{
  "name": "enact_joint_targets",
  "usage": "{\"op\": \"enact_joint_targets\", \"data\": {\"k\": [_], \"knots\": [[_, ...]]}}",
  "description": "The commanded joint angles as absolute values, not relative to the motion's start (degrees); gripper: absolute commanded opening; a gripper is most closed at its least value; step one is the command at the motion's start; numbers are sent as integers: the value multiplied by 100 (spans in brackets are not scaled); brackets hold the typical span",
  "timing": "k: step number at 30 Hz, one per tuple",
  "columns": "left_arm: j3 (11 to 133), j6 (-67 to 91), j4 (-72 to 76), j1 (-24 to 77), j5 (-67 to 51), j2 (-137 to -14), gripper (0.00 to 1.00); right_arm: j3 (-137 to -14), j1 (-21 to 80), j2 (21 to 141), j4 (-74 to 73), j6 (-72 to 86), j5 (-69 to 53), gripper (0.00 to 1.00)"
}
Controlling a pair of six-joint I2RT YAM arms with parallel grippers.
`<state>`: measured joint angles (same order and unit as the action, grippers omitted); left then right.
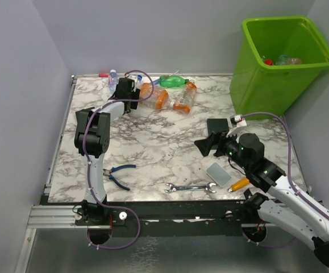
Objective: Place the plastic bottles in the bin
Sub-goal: Pick up the plastic bottle from the corner of the board.
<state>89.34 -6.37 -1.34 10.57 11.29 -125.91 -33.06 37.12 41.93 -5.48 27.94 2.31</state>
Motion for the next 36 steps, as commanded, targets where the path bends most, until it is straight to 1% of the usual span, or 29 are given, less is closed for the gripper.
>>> {"op": "enact_joint_targets", "data": {"k": [1, 4, 7, 10, 11, 13, 16, 19, 22, 28, 36], "knots": [[8382, -221, 429, 1022, 1437, -11346, 44, -3628, 3727, 4087, -742, 2672, 327, 100], [7824, -30, 782, 1020, 1833, -10285, 44, -3789, 3727, 4132, -748, 2693, 210, 100], [7250, 412, 957, 1036, 1731, -9151, 44, -3919, 3727, 4247, -608, 2702, 37, 100], [6296, 1102, 1497, 1070, 715, -8021, 42, -4102, 3727, 4470, -323, 2778, -327, 100], [5859, 1356, 1877, 1083, 23, -7568, 41, -4196, 3722, 4563, -211, 2798, -433, 100], [4956, 1909, 2782, 1174, -909, -6947, 38, -4435, 3726, 4819, 28, 2828, -660, 100], [3765, 2604, 4205, 1462, -1757, -6328, 36, -4858, 3724, 5245, 496, 2935, -983, 100], [2919, 2712, 5205, 1979, -2074, -5949, 34, -5295, 3724, 5590, 941, 3047, -1109, 100], [2487, 2486, 5648, 2553, -2260, -5780, 33, -5714, 3727, 5946, 1392, 3115, -1189, 100], [2319, 2394, 5774, 3037, -2375, -5688, 32, -6518, 3735, 6697, 1481, 3085, -1013, 100], [2247, 2155, 5621, 3384, -2236, -5438, 32, -6786, 3757, 7052, 1815, 3247, -1236, 99]]}}
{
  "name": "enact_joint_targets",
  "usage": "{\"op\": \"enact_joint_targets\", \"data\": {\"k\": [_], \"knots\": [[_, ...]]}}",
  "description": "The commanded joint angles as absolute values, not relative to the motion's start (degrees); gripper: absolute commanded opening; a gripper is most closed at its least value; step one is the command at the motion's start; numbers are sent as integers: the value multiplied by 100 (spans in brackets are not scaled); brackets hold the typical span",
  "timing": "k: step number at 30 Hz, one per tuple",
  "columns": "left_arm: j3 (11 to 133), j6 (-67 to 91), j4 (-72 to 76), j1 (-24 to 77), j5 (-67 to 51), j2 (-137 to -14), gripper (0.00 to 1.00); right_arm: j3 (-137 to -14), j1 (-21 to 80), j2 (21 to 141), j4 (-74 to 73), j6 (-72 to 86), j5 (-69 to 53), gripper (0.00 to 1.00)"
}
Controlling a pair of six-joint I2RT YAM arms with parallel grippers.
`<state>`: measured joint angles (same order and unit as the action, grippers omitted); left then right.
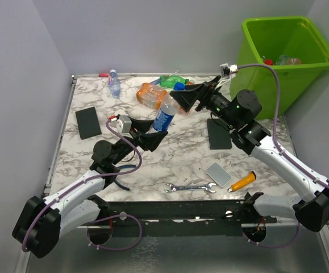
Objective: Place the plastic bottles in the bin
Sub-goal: Pick up the plastic bottle from the corner of the board.
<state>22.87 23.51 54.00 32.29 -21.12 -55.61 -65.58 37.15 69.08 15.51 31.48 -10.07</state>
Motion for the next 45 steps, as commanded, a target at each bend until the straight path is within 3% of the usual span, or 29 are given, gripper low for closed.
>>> {"op": "enact_joint_targets", "data": {"k": [1, 6, 12, 13, 16, 19, 28, 37, 45], "knots": [[2256, 2127, 5579, 3398, -2217, -5426, 32, -6833, 3763, 7090, 1843, 3274, -1265, 98], [2250, 2105, 5494, 3454, -2158, -5358, 32, -7030, 3796, 7252, 1880, 3360, -1332, 89], [2223, 2048, 5422, 3472, -1982, -5291, 33, -7020, 3801, 7298, 1668, 3397, -1572, 44], [2228, 2044, 5388, 3472, -1926, -5291, 37, -6980, 3805, 7277, 1674, 3401, -1642, 36], [2262, 2009, 5166, 3472, -1778, -5216, 75, -6993, 3801, 7215, 1459, 3331, -1826, 18], [2291, 1991, 4975, 3472, -1773, -5131, 98, -7103, 3806, 7116, 950, 3110, -1937, 1], [2486, 2206, 4962, 3476, -2465, -5411, 99, -7701, 3806, 7202, -678, 2626, -2661, 0], [2584, 2377, 4957, 3575, -2845, -5706, 99, -7989, 3820, 7556, -909, 2758, -3373, 0], [2540, 2384, 4957, 3638, -2551, -5668, 99, -8100, 3876, 7397, -1074, 2604, -2621, 0]]}}
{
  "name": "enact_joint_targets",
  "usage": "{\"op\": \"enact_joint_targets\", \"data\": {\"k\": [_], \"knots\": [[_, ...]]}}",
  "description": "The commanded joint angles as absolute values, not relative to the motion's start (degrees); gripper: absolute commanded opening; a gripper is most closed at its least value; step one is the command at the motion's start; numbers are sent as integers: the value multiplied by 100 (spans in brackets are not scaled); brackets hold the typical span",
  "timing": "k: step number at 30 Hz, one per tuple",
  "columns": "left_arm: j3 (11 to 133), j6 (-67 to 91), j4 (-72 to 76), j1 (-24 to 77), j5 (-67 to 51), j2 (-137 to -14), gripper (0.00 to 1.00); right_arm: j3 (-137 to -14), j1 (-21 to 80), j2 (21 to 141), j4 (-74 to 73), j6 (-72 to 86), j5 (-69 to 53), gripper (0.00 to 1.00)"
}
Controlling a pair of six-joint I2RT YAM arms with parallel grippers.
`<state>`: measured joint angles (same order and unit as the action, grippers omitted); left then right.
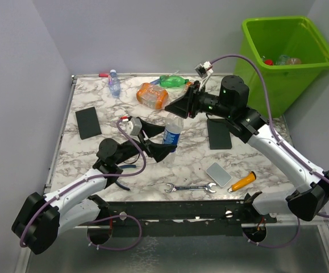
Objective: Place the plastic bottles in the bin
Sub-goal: Pick up the plastic bottle from the corner of the board, then place the plastic bottle in the trash bin.
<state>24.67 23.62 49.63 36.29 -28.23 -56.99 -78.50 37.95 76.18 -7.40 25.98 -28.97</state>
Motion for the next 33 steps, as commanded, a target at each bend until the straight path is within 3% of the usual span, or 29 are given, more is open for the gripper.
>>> {"op": "enact_joint_targets", "data": {"k": [1, 9, 14, 18, 23, 33], "knots": [[2507, 2376, 4957, 3639, -2390, -5577, 99, -8188, 3876, 7310, -1148, 2495, -2415, 0], [1921, 2006, 4863, 3631, 512, -4233, 99, -10168, 3876, 7058, -2364, 1270, -407, 0], [1800, 1726, 4513, 3630, 1647, -3605, 99, -11137, 3876, 7111, -2603, 703, 968, 0], [1829, 1677, 4333, 3629, 1983, -3489, 99, -10860, 3876, 6578, -1547, 239, 2293, 0], [2037, 1644, 3866, 3630, 2096, -3568, 99, -9170, 3876, 5251, 1328, -436, 2904, 0], [2180, 1837, 3560, 3642, 2038, -3787, 99, -10596, 3876, 6537, 856, -1986, 4152, 0]]}}
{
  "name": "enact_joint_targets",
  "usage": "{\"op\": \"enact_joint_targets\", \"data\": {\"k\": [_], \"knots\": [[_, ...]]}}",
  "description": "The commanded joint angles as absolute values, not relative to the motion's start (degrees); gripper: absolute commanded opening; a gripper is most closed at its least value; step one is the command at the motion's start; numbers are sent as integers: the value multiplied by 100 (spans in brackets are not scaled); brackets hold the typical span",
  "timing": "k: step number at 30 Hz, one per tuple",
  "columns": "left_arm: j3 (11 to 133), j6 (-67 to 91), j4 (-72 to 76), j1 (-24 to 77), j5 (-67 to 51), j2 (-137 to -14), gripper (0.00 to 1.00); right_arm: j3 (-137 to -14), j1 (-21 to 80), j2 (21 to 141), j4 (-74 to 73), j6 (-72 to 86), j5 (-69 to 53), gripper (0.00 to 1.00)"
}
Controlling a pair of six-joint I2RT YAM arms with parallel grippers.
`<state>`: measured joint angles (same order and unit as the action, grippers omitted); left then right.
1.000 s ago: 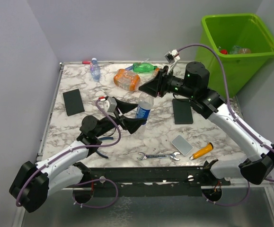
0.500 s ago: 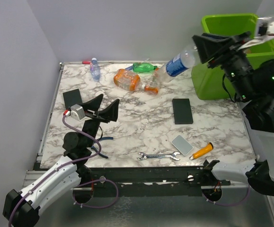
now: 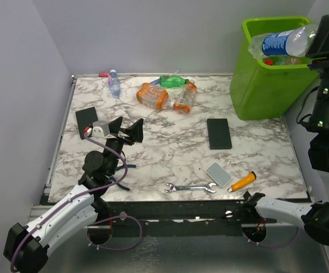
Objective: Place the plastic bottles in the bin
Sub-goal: Place the plastic bottle in the trash bin.
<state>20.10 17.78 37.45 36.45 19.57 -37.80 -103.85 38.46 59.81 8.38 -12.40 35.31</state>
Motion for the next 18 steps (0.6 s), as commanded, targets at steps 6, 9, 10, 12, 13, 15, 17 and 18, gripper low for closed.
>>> {"op": "enact_joint_targets", "data": {"k": [6, 9, 10, 12, 13, 15, 17, 18], "knots": [[2229, 1816, 3573, 3656, 1766, -3872, 99, -12222, 3875, 7428, -1886, -526, 2583, 0], [2265, 1808, 3692, 3658, 1235, -3927, 99, -12452, 3873, 7763, -3106, 399, 1217, 0], [2272, 1788, 3752, 3669, 983, -3955, 99, -12521, 3876, 7890, -3421, 583, 889, 0], [2320, 1792, 3879, 3703, 191, -4039, 99, -12565, 3874, 8156, -3960, 842, 323, 0], [2339, 1819, 3982, 3723, -191, -4101, 99, -12459, 3876, 8247, -4093, 927, 104, 0], [2353, 1922, 4249, 3754, -952, -4221, 99, -11952, 3875, 8187, -3971, 1082, -364, 0], [2307, 2078, 4616, 3783, -1477, -4284, 99, -11426, 3876, 8063, -3724, 1183, -661, 0], [2258, 2138, 4784, 3795, -1612, -4297, 99, -11223, 3876, 8030, -3615, 1221, -764, 0]]}}
